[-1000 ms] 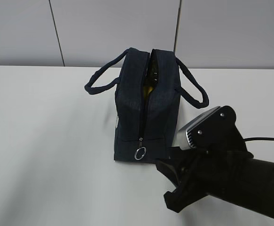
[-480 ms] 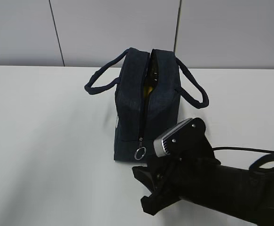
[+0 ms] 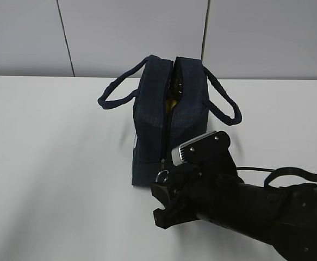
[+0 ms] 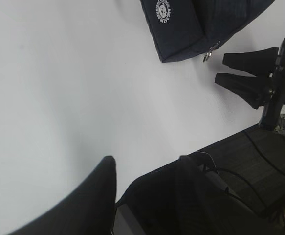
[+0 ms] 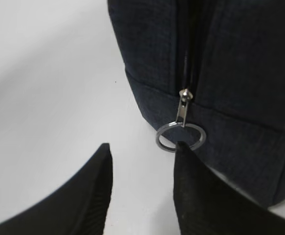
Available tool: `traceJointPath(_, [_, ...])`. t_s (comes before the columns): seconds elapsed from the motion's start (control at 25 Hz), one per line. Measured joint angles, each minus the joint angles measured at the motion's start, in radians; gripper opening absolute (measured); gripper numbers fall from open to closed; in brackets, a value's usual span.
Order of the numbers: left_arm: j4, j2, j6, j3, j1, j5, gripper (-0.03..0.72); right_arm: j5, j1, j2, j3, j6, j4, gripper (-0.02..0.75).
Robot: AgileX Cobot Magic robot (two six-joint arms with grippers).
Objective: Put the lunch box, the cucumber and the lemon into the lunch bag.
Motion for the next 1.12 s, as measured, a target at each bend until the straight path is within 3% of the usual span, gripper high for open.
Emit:
traceJointPath(0.4, [0.0, 0.0, 0.0, 0.0, 0.0, 0.0, 0.276, 0.085, 0.0, 0.039, -0.054, 0.055, 0.042, 0.36])
traceJointPath(1.12, [0.0, 0.0, 0.0, 0.0, 0.0, 0.0, 0.275, 0.037, 0.0, 0.095, -0.077, 0.107, 0.06, 0.369])
